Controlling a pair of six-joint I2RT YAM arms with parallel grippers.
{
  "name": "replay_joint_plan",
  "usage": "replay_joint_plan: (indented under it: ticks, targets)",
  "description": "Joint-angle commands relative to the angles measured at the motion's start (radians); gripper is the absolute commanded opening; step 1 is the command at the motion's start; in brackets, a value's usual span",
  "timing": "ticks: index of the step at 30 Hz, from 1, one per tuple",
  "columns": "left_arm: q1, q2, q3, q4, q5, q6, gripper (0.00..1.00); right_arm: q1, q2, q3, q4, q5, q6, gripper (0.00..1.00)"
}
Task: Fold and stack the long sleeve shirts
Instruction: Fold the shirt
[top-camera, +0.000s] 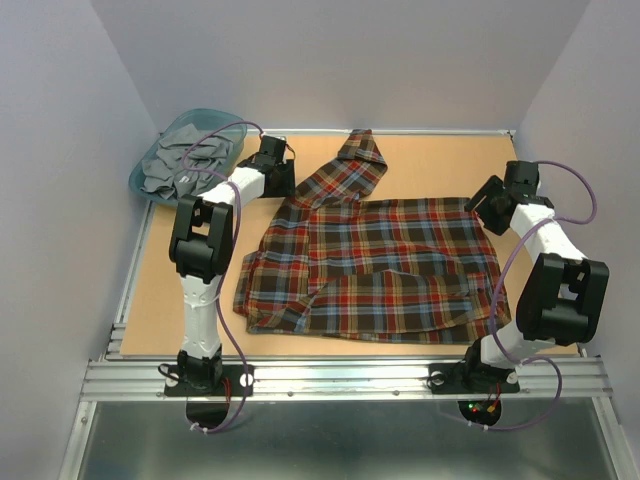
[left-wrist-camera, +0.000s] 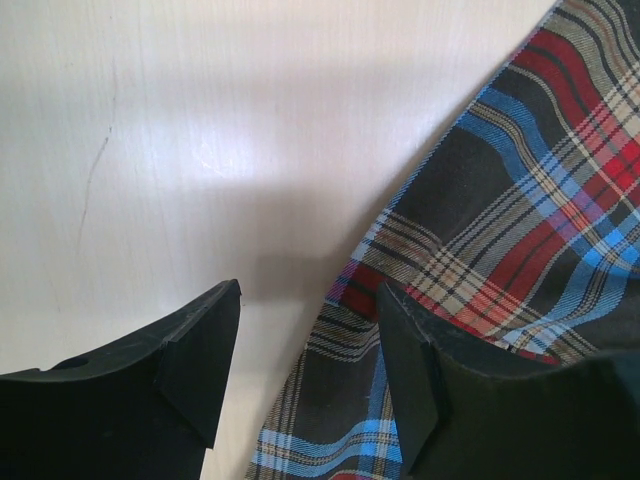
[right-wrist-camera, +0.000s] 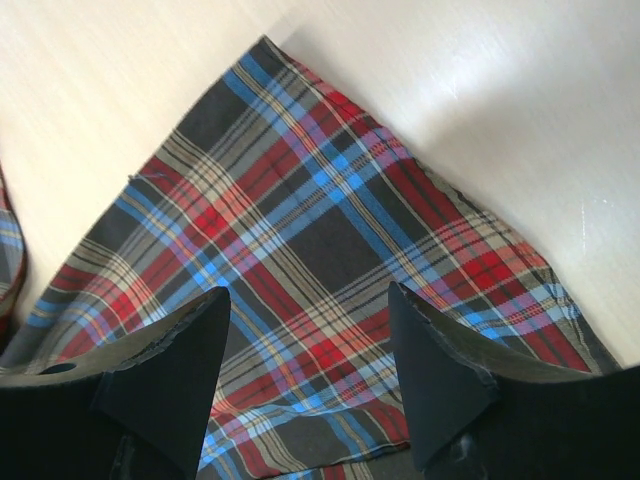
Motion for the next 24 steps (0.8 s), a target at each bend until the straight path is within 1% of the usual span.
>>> replay_joint_plan:
  ticks: [1,6,9,10,12,16,17,18,19,21,22,24]
  targets:
    - [0.010,-0.012,0.026,0.003,0.058,0.032,0.67,-0.003,-0.038,-0.043,0.042,-0.005,-0.022,0.69]
    - [0.009,0.036,0.029,-0.017,0.093,0.020,0.64,-0.003,-0.041,-0.046,0.044,-0.010,-0.028,0.69]
    - [-0.004,0.041,0.012,-0.020,0.083,0.019,0.63,-0.003,-0.036,-0.043,0.044,-0.010,-0.029,0.69]
    - [-0.007,0.044,0.006,-0.020,0.046,0.013,0.63,-0.003,-0.036,-0.042,0.045,-0.013,-0.029,0.69]
    - [-0.010,0.059,0.002,-0.023,0.024,0.003,0.63,-0.003,-0.035,-0.042,0.045,-0.019,-0.028,0.69]
    - [-0.013,0.088,0.009,-0.038,0.006,-0.020,0.59,-0.003,-0.032,-0.040,0.049,-0.019,-0.028,0.69]
    - [-0.016,0.093,0.017,-0.041,-0.011,-0.017,0.56,-0.002,-0.028,-0.038,0.047,-0.017,-0.028,0.69]
    - [-0.018,0.096,0.021,-0.041,-0.015,-0.015,0.48,-0.003,-0.027,-0.031,0.049,-0.014,-0.031,0.69]
    - [-0.018,0.097,0.026,-0.048,-0.017,-0.015,0.44,-0.003,-0.022,-0.025,0.049,-0.007,-0.035,0.69]
    - [-0.018,0.108,0.043,-0.064,-0.019,-0.018,0.36,-0.003,-0.007,0.004,0.050,0.007,-0.051,0.69]
    - [-0.018,0.110,0.046,-0.065,-0.019,-0.020,0.34,-0.003,-0.001,0.015,0.049,0.018,-0.057,0.69]
    - [-0.018,0.114,0.055,-0.071,-0.009,-0.021,0.23,-0.003,0.025,0.044,0.050,0.062,-0.086,0.69]
